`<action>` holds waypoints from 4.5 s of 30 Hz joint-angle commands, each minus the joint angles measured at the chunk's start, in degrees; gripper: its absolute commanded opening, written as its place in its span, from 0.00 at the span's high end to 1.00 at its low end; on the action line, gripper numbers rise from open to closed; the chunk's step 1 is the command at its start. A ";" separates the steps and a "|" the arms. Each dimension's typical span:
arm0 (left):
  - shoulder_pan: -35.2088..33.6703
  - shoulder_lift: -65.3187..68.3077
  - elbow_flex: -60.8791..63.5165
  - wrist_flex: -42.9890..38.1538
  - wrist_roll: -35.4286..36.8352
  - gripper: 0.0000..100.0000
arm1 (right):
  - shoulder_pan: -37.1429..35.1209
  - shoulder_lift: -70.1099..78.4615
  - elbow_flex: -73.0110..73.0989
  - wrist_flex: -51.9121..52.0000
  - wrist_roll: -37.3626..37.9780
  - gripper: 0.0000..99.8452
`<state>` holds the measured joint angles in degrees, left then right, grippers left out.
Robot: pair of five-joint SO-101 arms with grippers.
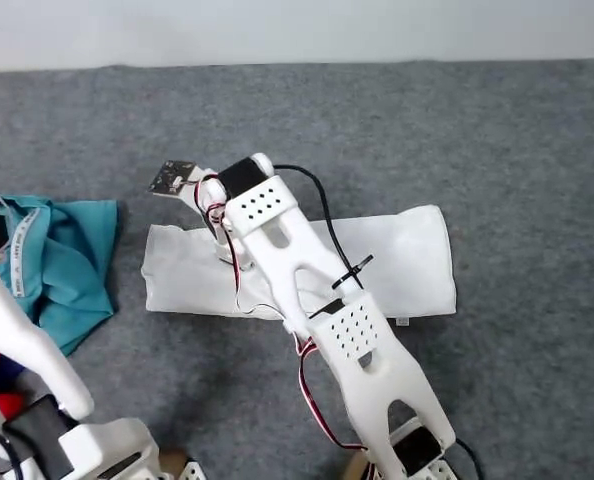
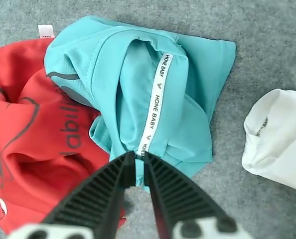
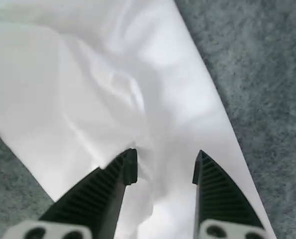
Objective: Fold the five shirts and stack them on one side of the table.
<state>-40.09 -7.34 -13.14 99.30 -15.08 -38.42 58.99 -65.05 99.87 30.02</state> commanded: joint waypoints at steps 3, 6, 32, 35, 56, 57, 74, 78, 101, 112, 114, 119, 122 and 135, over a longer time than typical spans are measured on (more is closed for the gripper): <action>0.26 -2.37 -0.40 1.14 -1.49 0.96 | 3.38 -4.88 -3.16 1.10 -0.62 0.81; 0.26 -2.46 -0.40 1.14 -1.49 0.96 | 4.00 -6.02 -4.13 2.07 -0.62 0.81; 0.00 -2.37 -0.48 1.14 -2.81 0.96 | 1.63 -16.22 22.33 3.03 -3.25 0.99; 0.18 -2.11 -0.48 1.05 -2.81 0.96 | 1.63 -16.48 23.21 2.77 -3.25 0.99; 0.35 -2.64 -0.48 1.23 -2.81 0.96 | -0.92 -11.56 9.67 2.42 -3.34 0.99; 0.35 -3.16 -0.48 1.23 -2.73 0.96 | -0.84 -11.74 9.14 3.12 -4.31 0.99; 1.67 -18.90 10.51 1.32 -5.54 0.96 | 20.88 -41.80 34.46 2.95 -15.82 0.99; 3.87 -19.96 14.55 1.32 -7.30 0.96 | 25.89 -42.95 37.54 2.95 -19.69 0.95; 8.97 -19.87 22.37 1.23 -7.47 0.88 | 36.53 -24.04 38.15 -6.64 -35.43 0.66; 8.97 -19.52 22.37 1.23 -7.47 0.88 | 37.49 -15.60 38.07 -11.03 -35.16 0.66; 9.05 -19.52 22.37 1.23 -7.47 0.88 | 37.41 -13.93 38.07 -10.59 -34.99 0.67; 9.05 -19.52 22.37 1.23 -7.47 0.88 | 37.23 -12.70 38.07 -9.54 -34.46 0.83; 9.05 -19.52 22.37 1.23 -7.47 0.88 | 37.23 -12.88 38.07 -9.54 -30.68 0.98; 9.05 -19.69 22.37 1.23 -7.56 0.88 | 47.52 -21.58 38.07 -8.31 -18.37 0.99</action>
<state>-31.38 -25.71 9.36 99.30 -22.11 4.75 42.37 -26.55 90.90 7.52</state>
